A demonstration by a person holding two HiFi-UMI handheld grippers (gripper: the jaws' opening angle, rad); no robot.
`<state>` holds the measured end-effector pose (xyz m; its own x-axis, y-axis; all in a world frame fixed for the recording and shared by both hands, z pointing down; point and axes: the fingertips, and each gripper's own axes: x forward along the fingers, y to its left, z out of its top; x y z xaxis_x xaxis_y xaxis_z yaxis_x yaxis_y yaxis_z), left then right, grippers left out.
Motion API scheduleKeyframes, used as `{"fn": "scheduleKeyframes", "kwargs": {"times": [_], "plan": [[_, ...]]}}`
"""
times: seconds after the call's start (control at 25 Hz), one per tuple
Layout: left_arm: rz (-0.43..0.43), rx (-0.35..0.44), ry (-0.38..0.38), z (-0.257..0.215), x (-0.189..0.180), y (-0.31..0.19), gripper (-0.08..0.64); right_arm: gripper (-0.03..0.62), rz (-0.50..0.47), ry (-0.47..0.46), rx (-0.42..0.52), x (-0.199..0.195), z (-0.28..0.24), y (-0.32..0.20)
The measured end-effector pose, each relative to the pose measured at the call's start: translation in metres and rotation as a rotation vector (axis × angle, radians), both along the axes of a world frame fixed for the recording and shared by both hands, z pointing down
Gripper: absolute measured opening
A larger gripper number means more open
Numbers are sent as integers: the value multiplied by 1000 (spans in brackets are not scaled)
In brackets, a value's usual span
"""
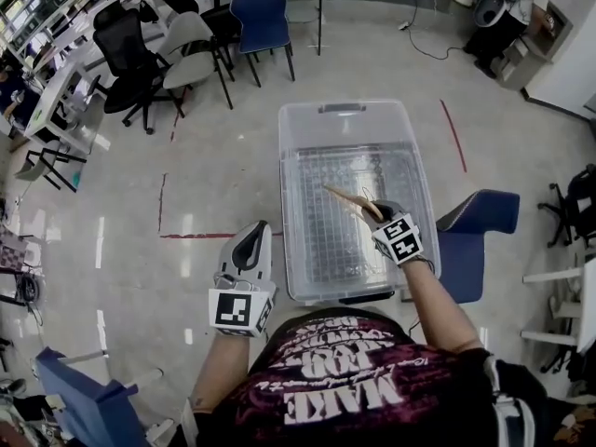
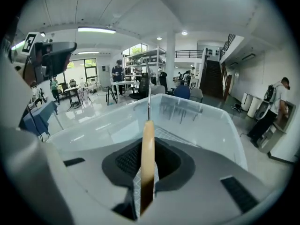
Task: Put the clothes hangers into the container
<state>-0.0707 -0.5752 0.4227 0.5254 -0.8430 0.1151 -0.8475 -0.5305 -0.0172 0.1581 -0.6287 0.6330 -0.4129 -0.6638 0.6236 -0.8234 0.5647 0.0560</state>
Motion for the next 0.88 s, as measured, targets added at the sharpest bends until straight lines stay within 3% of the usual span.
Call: {"fn": "scheduleKeyframes", "kwargs": {"times": [0.36, 0.68, 0.8, 0.88], "plan": [[-1, -43, 1, 16, -15, -12, 6, 60, 49, -73, -144, -5, 91, -8], [5, -81, -15, 31, -19, -16, 6, 61, 33, -117, -232, -18, 149, -8], [13, -95, -22, 35, -19, -18, 6, 82, 114, -154, -382, -12, 183, 3], [25, -100, -25, 36, -16, -19, 6, 159, 189, -158, -493, 0, 204, 15]]}}
